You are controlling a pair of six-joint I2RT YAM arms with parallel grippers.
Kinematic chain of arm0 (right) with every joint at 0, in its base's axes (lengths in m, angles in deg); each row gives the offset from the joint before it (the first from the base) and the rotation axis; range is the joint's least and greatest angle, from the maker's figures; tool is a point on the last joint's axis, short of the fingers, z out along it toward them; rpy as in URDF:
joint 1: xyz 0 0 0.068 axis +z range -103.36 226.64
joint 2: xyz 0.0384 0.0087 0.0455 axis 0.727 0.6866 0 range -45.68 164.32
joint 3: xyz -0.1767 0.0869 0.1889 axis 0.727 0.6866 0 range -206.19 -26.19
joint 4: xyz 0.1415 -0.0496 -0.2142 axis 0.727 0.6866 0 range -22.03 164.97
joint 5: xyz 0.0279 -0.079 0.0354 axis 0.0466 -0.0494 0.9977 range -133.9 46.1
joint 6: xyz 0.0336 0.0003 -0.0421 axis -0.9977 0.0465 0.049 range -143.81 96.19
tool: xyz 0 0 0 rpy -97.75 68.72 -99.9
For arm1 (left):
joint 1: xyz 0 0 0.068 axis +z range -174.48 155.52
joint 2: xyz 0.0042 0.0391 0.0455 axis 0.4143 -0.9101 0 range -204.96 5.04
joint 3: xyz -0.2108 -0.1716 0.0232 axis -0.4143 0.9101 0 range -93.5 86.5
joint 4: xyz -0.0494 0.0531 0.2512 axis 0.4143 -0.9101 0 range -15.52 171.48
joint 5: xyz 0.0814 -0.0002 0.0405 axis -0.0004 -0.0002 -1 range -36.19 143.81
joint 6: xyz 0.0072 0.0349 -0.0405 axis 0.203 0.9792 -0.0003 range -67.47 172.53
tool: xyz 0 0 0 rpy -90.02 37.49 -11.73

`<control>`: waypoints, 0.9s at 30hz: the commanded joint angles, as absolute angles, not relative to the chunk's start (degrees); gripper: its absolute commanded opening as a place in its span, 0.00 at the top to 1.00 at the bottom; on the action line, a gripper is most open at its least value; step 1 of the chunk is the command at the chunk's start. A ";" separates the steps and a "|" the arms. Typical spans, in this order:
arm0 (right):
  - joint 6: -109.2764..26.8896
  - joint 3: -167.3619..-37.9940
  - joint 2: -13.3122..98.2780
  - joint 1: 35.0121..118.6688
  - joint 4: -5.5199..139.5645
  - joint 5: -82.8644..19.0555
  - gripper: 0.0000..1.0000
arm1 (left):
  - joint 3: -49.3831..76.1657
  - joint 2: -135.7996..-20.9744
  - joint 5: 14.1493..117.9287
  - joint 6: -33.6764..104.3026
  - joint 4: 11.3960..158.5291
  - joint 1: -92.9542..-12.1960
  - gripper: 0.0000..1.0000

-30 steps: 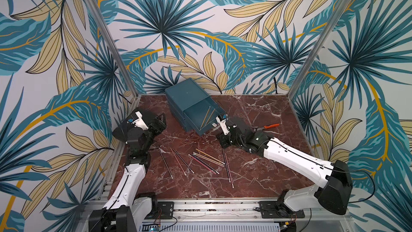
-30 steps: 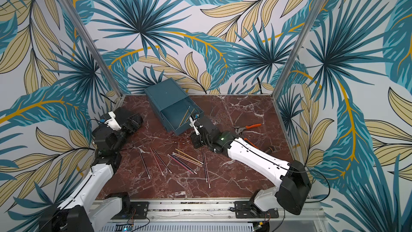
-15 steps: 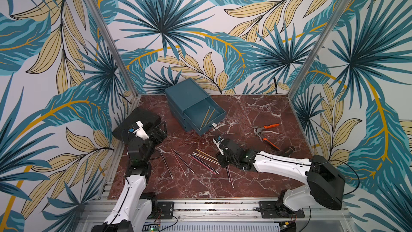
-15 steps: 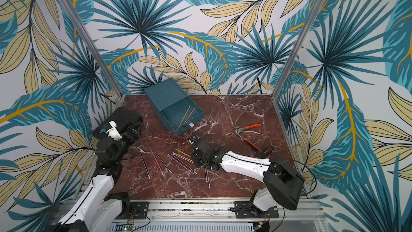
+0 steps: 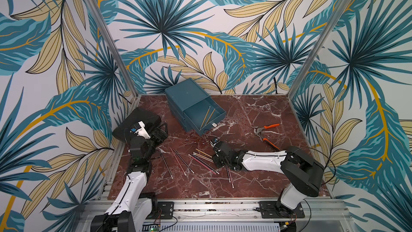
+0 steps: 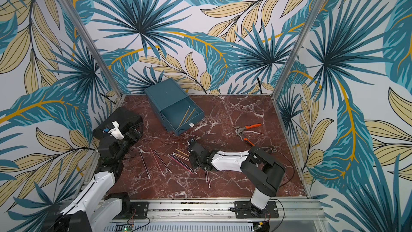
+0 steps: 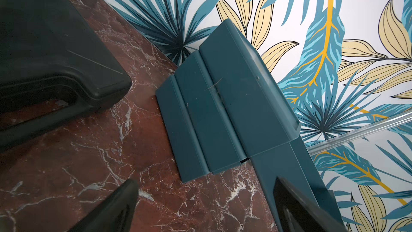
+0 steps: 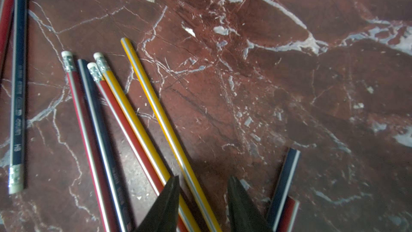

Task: Please place the pencils in the drawer according to their color
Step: Pick up the pencil from the center of the board.

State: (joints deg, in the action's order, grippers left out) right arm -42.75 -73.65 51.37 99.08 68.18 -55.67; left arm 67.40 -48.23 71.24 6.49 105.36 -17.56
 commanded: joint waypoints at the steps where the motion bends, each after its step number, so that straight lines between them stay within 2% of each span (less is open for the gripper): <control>1: -43.61 -74.78 52.92 99.24 67.40 -57.19 0.60 | 67.07 -48.48 71.92 6.91 108.24 -16.93 0.00; 12: -44.24 -75.41 55.29 99.22 67.89 -57.98 0.61 | 67.16 -48.65 71.96 7.08 108.35 -16.93 0.00; 17: -45.74 -75.23 55.39 99.28 69.03 -61.08 0.69 | 67.24 -48.63 71.92 7.09 108.63 -16.93 0.00; 27: -49.95 -74.79 54.86 99.01 73.30 -68.00 0.76 | 67.26 -48.67 71.83 7.26 108.74 -16.96 0.00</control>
